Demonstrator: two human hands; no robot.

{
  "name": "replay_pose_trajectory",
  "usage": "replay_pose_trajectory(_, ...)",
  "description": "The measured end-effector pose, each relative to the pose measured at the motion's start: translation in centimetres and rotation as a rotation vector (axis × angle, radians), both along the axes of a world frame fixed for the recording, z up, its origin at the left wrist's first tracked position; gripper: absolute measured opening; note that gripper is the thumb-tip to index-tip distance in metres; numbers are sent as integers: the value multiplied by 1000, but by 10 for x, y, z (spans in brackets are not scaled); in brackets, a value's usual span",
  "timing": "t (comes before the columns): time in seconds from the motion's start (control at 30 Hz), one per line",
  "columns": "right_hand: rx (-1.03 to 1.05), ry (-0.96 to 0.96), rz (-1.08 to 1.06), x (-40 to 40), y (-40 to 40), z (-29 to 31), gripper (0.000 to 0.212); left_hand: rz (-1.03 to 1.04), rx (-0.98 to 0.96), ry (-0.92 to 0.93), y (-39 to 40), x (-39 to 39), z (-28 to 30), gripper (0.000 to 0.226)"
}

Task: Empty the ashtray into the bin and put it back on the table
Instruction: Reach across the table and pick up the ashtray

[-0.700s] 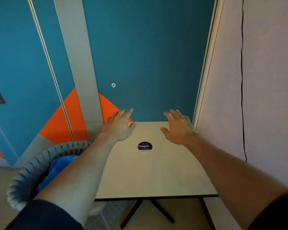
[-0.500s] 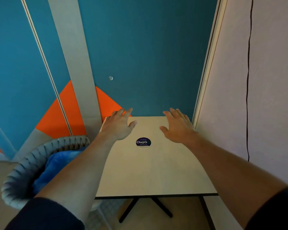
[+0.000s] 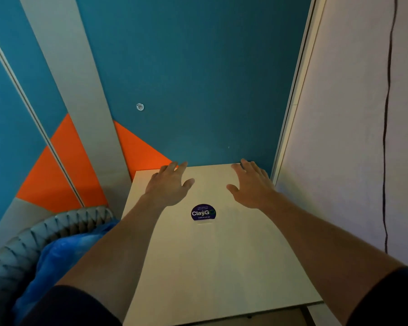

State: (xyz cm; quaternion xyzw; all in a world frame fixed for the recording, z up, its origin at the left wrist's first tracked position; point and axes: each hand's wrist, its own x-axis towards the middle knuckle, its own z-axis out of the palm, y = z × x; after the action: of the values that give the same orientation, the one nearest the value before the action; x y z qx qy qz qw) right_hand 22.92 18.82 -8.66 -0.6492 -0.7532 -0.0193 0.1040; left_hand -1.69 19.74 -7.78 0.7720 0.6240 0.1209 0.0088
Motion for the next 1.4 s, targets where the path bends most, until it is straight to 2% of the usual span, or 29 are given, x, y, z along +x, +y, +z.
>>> replay_pose_trajectory(0.33,-49,32,-78,-29,80,-31,65,-122,-79,22,105,-11,-33,66)
replay_pose_trajectory(0.57,-140,28,-133,-18,124,-72,68,-159,-155,65,158,4,-70,65)
replay_pose_trajectory(1.4,-361,47,-87,144,364,-221,70,-121,-442,99,387,170,-222,70)
